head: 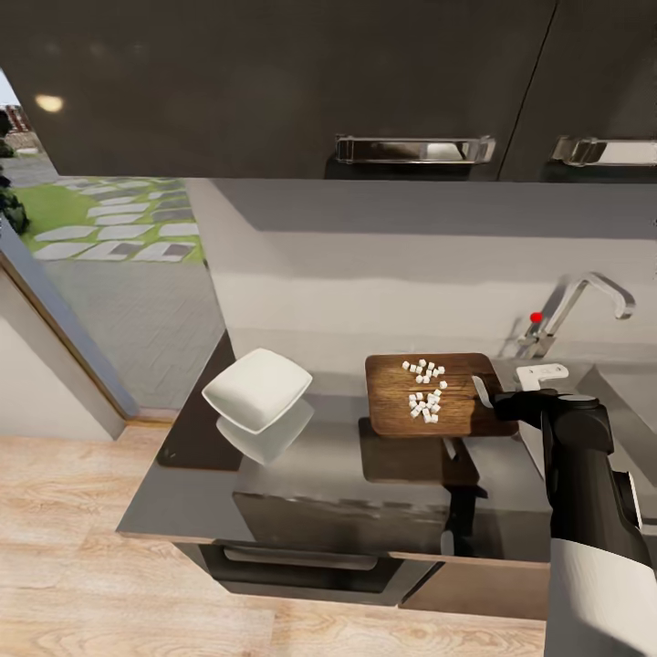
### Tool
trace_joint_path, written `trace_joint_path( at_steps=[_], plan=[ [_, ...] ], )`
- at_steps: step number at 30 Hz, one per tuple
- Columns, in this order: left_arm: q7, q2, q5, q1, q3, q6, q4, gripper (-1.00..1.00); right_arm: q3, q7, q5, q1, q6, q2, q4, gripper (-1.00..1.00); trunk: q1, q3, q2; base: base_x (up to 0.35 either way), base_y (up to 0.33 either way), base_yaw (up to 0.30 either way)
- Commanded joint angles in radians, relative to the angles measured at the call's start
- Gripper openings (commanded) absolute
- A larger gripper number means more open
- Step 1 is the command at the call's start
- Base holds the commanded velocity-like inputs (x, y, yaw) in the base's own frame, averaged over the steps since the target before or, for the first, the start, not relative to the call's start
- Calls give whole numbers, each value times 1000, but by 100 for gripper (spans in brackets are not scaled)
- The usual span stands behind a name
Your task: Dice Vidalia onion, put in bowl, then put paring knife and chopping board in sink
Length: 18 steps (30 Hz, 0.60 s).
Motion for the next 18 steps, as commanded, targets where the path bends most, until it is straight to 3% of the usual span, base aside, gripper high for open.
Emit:
trace_joint_path(
  at_steps=[1, 10, 18],
  plan=[
    [3, 1, 7, 0, -9, -1, -2, 100, 0, 11, 10, -1, 3, 0, -1, -100, 1, 0, -2, 0, 0, 0],
    [3, 1, 7, 0, -9, -1, -2, 100, 0, 11, 10, -1, 2, 0, -1, -100, 1, 14, -2, 0, 24, 0],
    [3, 1, 7, 0, -9, -1, -2, 100, 0, 11, 10, -1, 2, 0, -1, -100, 1, 27, -2, 0, 251, 0]
  ],
)
